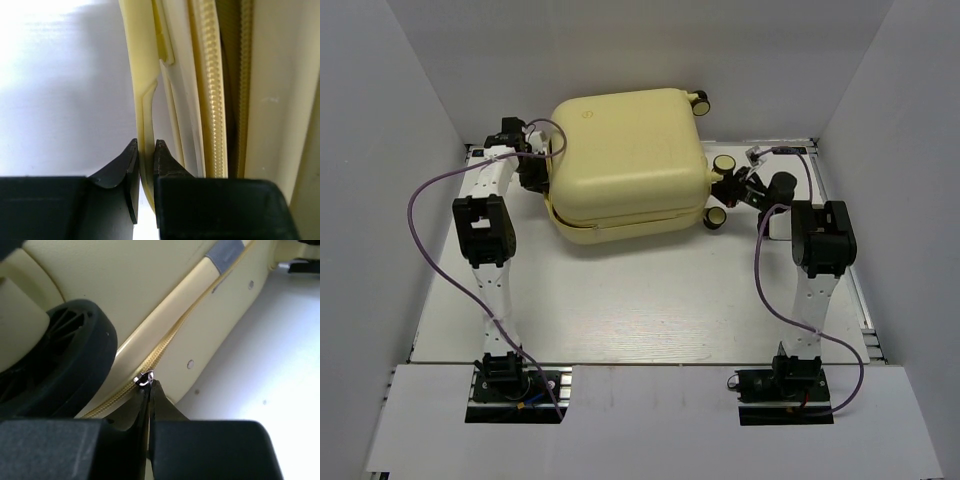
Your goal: Pack the luggage
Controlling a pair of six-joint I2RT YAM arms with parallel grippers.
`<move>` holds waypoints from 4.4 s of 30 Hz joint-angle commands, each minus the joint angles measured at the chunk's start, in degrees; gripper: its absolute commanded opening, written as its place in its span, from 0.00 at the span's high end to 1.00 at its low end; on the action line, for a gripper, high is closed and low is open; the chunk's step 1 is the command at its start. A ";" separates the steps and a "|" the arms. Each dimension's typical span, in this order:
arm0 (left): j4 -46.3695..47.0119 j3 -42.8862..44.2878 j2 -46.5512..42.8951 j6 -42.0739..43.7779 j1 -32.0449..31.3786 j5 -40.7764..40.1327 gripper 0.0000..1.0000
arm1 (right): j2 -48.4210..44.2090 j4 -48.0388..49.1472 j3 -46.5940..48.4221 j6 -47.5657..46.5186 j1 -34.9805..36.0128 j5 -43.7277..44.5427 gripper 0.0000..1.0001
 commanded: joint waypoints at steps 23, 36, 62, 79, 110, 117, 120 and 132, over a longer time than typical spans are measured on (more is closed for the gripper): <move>13.19 1.76 6.59 -1.11 2.71 -2.35 1.00 | 38.59 -23.67 77.94 -17.72 6.93 40.76 1.00; 16.26 8.01 9.24 -3.55 0.25 6.95 0.85 | 19.55 -1.78 36.39 -15.45 14.06 21.64 1.00; -2.61 5.46 -18.16 -19.99 9.28 -23.62 0.00 | -30.30 -7.56 -17.23 -16.67 21.62 27.43 1.00; -11.58 1.42 -35.49 -17.61 -1.77 -10.23 0.00 | -33.64 -14.86 -18.63 -17.72 22.05 35.08 1.00; -9.49 -30.13 -44.20 -54.88 -71.56 -46.03 0.05 | -45.50 -23.03 -29.26 -22.47 21.97 40.18 1.00; -6.77 -38.82 -45.08 -59.10 -71.48 -43.14 0.23 | -45.68 -21.10 -30.32 -21.24 21.97 40.80 1.00; -5.27 -39.53 -44.73 -59.28 -71.13 -42.96 0.29 | -46.12 -21.01 -30.41 -21.15 21.88 40.71 1.00; -18.24 -36.90 -44.28 -66.11 -71.56 -54.45 1.00 | -47.35 -21.45 -32.17 -20.10 21.70 43.68 1.00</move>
